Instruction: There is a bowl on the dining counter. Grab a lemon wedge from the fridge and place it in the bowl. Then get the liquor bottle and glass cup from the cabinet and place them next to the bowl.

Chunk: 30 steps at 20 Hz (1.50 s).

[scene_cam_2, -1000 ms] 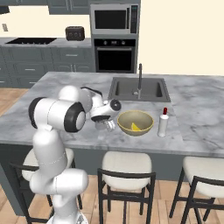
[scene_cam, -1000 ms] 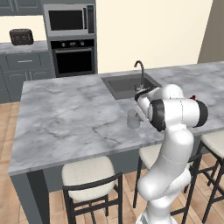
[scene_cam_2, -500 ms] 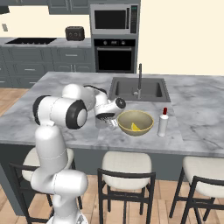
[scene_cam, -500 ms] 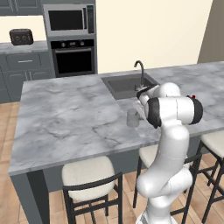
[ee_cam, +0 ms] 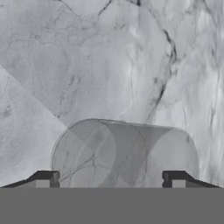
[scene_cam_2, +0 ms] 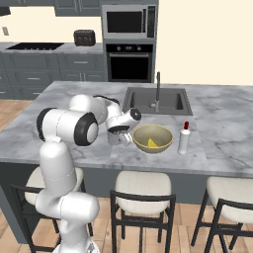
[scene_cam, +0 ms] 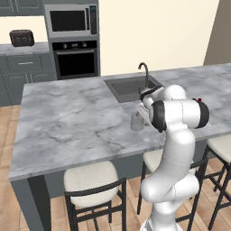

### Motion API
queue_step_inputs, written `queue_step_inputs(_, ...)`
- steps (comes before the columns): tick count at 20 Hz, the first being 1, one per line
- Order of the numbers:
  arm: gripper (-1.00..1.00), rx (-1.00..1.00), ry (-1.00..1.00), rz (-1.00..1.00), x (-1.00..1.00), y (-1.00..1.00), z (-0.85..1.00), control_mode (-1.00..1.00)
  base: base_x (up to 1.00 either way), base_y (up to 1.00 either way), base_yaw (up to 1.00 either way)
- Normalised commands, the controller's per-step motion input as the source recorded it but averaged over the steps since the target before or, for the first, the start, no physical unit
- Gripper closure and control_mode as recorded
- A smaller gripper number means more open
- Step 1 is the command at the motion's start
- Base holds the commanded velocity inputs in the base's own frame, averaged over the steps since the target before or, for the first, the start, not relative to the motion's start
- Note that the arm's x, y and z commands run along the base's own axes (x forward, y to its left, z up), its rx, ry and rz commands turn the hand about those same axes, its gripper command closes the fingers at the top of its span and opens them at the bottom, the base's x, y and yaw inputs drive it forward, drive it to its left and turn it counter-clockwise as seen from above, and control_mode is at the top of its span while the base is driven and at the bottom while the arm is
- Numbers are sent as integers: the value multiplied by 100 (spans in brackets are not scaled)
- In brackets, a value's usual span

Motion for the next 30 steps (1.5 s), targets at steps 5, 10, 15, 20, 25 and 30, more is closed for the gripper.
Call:
queue_step_inputs(5, -100, 0, -1, 6, -9, 14, 27, -100, 0, 0, 0)
queue_step_inputs(10, -100, 0, -8, 6, -21, 9, 50, -100, 0, 0, 0)
queue_step_inputs(15, -100, 0, -8, 2, -51, 4, 57, -100, 0, 0, 0)
queue_step_inputs(20, -100, 0, -4, 0, -60, 12, 65, -100, 0, 0, 0)
queue_step_inputs(25, -100, 0, 0, 0, -62, 22, 68, -100, 0, 0, 0)
queue_step_inputs(30, -100, 0, 0, 0, -72, 21, 67, -100, 0, 0, 0)
